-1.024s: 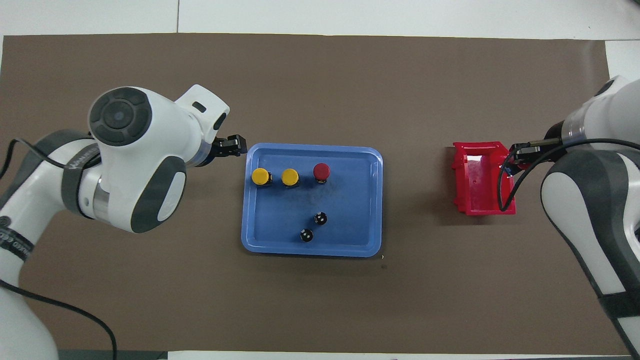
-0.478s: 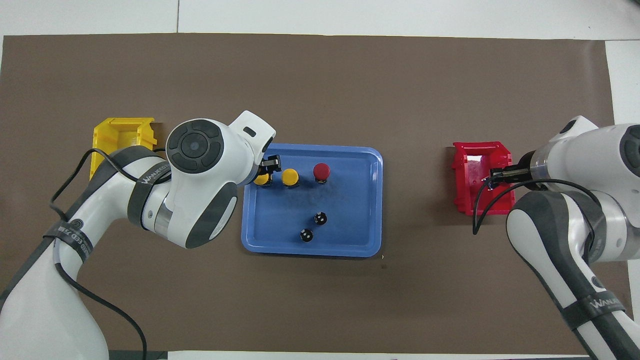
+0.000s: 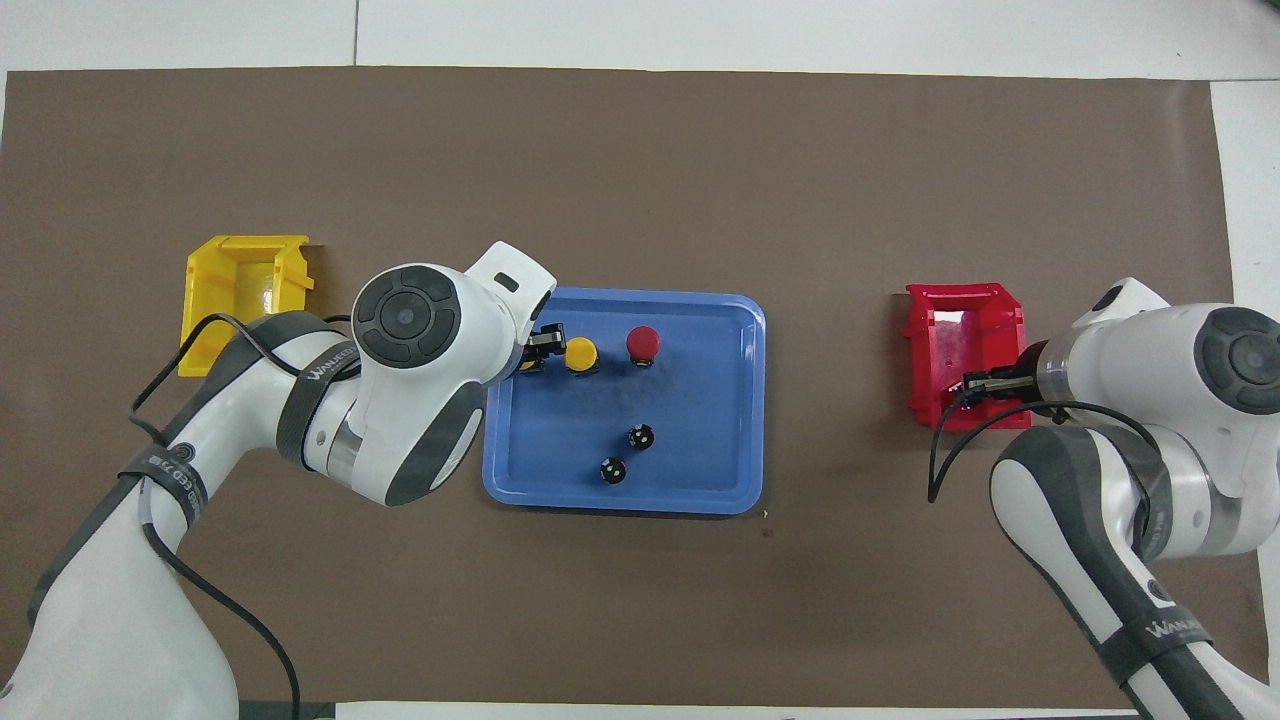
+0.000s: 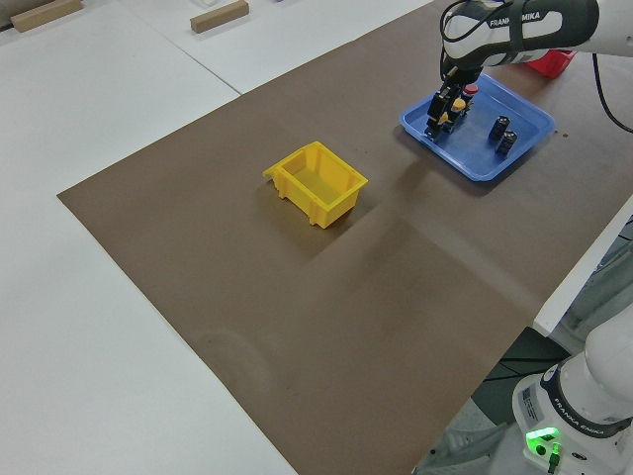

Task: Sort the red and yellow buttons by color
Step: 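Grasp a yellow button with the left gripper while the right gripper withdraws, then carry the yellow button to the yellow bin while the right gripper reaches the red button, then release the yellow button with the left gripper while the right gripper lifts the red button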

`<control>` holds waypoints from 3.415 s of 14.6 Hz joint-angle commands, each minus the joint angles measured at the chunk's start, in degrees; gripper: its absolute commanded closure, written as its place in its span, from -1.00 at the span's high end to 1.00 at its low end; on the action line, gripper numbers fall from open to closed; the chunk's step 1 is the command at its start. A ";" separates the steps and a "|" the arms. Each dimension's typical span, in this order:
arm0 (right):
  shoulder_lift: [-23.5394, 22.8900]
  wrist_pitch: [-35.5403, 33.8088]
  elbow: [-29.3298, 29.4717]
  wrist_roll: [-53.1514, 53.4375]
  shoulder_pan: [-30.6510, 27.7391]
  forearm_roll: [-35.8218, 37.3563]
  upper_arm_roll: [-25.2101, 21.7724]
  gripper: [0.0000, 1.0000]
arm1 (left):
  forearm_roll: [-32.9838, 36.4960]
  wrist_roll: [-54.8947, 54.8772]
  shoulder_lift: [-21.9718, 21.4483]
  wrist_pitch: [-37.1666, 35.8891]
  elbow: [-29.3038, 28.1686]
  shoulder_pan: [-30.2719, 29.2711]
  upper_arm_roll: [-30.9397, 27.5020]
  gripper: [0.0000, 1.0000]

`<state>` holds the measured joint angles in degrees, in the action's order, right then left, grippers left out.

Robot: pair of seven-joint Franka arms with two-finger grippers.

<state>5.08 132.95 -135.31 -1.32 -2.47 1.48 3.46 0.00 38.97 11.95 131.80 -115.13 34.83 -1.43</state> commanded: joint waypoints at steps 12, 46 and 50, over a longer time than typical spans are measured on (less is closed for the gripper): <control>2.40 2.22 -3.03 -0.87 1.51 -1.13 0.14 -0.36 | 0.88 -31.71 -6.15 -23.26 10.36 -19.67 -2.79 -0.97; -29.16 -3.76 36.53 46.67 34.38 7.83 1.37 0.38 | -1.05 -41.62 -8.52 -26.51 14.23 -31.31 -2.09 1.00; -28.81 -3.75 35.64 46.59 34.38 7.83 1.37 0.09 | -1.05 -28.54 -8.53 -25.28 14.05 -22.19 -1.65 1.00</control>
<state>-25.38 128.07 -97.51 44.88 31.96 8.26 4.87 -0.73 4.57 3.59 106.61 -101.13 8.36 -2.93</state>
